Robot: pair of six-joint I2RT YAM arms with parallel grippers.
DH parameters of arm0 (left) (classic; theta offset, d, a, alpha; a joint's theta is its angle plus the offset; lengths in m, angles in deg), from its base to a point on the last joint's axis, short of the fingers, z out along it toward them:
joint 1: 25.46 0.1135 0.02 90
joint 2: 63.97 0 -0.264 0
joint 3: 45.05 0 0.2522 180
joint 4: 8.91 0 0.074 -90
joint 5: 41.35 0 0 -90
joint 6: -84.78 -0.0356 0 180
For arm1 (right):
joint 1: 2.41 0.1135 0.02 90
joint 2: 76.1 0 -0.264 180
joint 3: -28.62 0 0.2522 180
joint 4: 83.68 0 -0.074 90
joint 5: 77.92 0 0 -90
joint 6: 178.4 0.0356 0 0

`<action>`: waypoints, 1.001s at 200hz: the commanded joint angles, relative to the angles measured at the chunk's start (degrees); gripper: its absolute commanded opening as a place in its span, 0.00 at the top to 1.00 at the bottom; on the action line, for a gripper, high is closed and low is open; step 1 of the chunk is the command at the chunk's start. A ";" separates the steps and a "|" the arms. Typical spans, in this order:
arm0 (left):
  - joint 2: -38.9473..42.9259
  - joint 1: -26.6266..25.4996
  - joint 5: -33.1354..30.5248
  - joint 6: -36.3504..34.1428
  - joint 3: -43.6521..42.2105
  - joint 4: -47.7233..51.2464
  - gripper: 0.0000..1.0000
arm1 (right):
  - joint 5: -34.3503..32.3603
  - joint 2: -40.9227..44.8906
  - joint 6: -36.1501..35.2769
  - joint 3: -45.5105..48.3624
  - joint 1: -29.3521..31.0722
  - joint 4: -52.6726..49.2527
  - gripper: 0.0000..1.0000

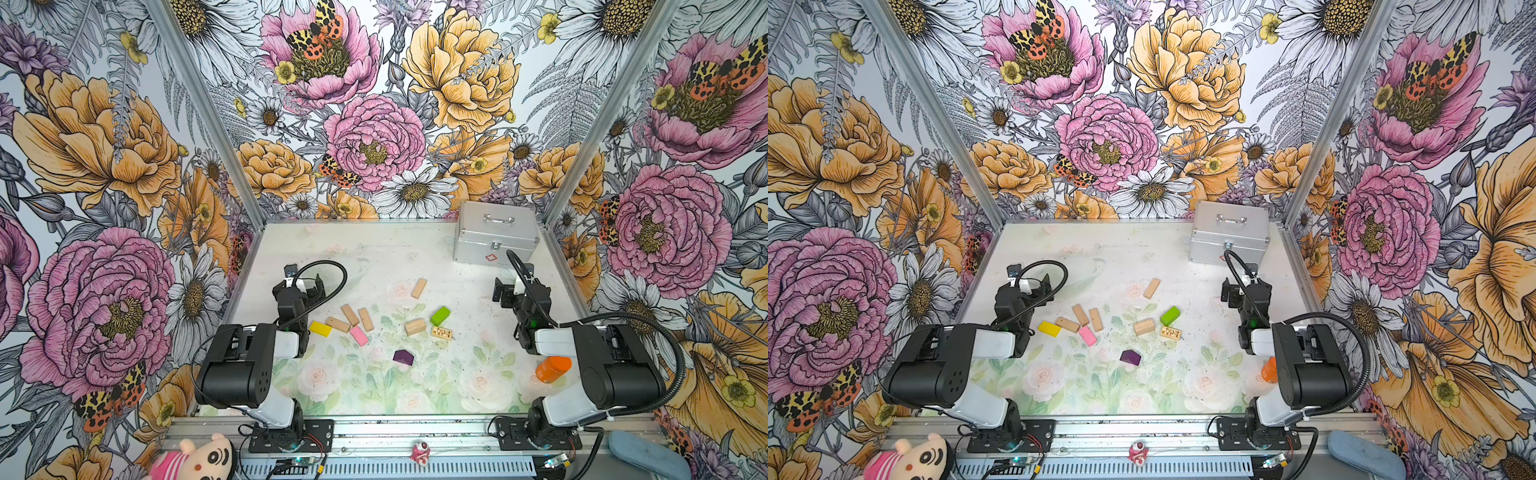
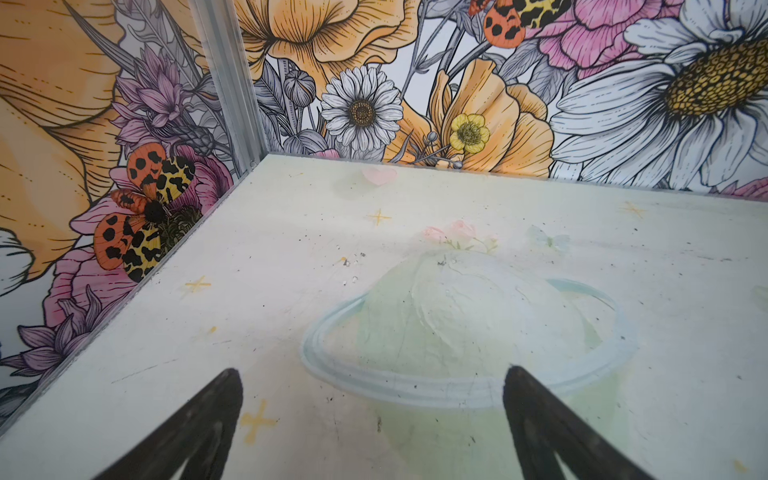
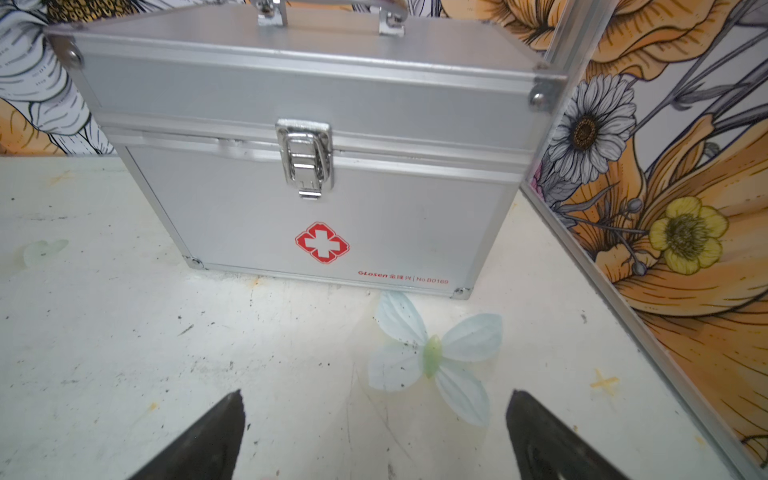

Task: Build the wood block tower
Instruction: 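Raise both arms and move the right gripper over the green block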

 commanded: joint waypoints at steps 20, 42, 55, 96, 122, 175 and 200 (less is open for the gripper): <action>7.21 -3.34 -8.08 -1.70 2.44 6.75 0.01 | -6.89 7.71 3.49 -12.26 4.32 -25.20 0.00; 11.51 -8.30 -15.26 -2.80 5.10 15.06 0.01 | -10.92 10.81 8.13 -16.26 8.02 -33.22 0.00; 13.51 -11.24 -16.81 -2.16 7.20 20.67 0.01 | -11.68 13.13 11.49 -18.11 9.60 -37.17 0.00; 18.61 -20.81 -16.98 2.43 14.83 37.64 0.01 | 1.23 22.63 24.38 -19.19 9.48 -46.92 0.00; 22.82 -28.41 -19.79 6.02 16.06 42.93 0.01 | 0.28 26.68 24.96 -19.85 11.72 -54.48 0.00; 32.75 -38.97 -27.00 17.48 16.34 58.85 0.01 | -5.87 35.14 26.78 -21.51 18.02 -67.46 0.01; 38.11 -42.83 -28.10 24.95 14.63 65.90 0.01 | -7.07 34.46 29.15 -23.54 20.53 -72.42 0.05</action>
